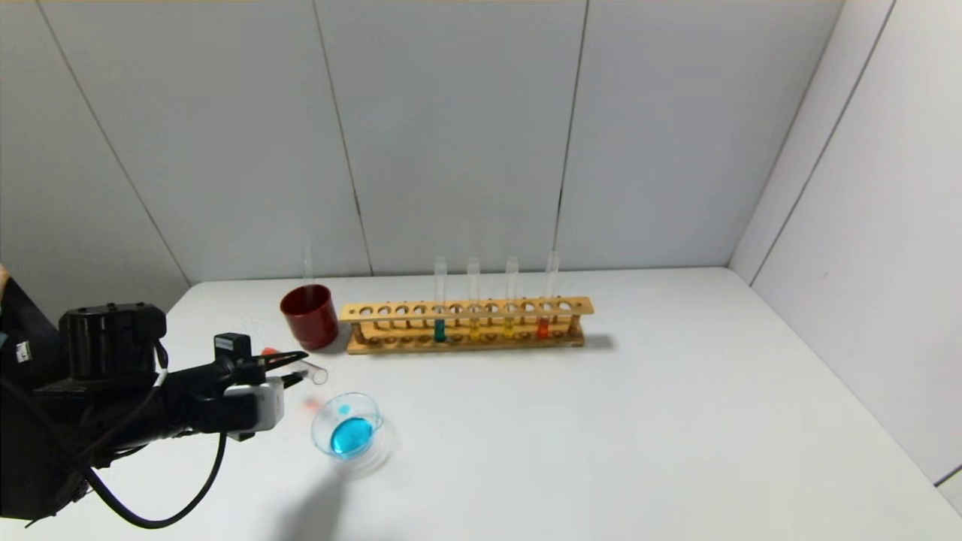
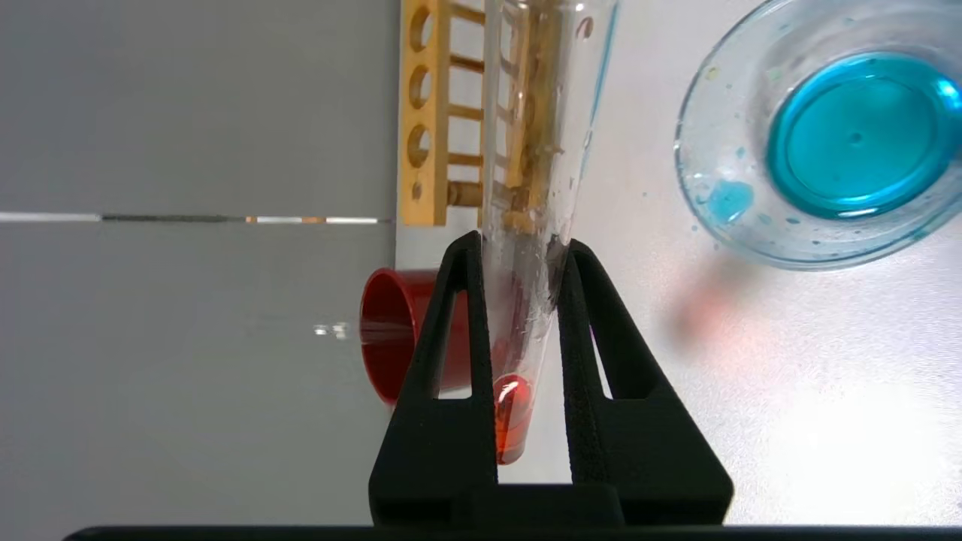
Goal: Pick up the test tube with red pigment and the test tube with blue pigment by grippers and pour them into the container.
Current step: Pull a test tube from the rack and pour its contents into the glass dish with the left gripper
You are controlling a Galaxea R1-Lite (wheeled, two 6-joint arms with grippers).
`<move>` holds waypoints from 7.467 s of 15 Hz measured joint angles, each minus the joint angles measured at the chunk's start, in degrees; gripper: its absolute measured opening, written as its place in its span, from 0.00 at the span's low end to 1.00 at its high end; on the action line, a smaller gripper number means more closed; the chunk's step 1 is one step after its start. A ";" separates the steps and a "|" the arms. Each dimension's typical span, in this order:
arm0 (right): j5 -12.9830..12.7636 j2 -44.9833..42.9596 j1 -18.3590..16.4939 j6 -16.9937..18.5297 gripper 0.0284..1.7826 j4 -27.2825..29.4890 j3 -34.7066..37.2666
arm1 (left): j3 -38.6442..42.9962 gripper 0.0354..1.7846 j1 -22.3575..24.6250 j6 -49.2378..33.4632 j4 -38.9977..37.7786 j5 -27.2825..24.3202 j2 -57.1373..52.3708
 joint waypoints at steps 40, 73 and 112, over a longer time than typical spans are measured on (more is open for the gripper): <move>0.00 0.00 0.00 0.00 0.98 0.00 0.00 | -8.94 0.15 -2.72 19.86 -0.24 -8.87 9.29; -0.02 0.00 0.00 0.00 0.98 0.00 0.00 | -10.78 0.15 3.39 29.66 -0.33 -10.67 11.33; 0.00 0.00 -0.02 0.00 0.98 0.00 0.00 | -13.79 0.15 3.71 42.37 -3.50 -14.84 11.85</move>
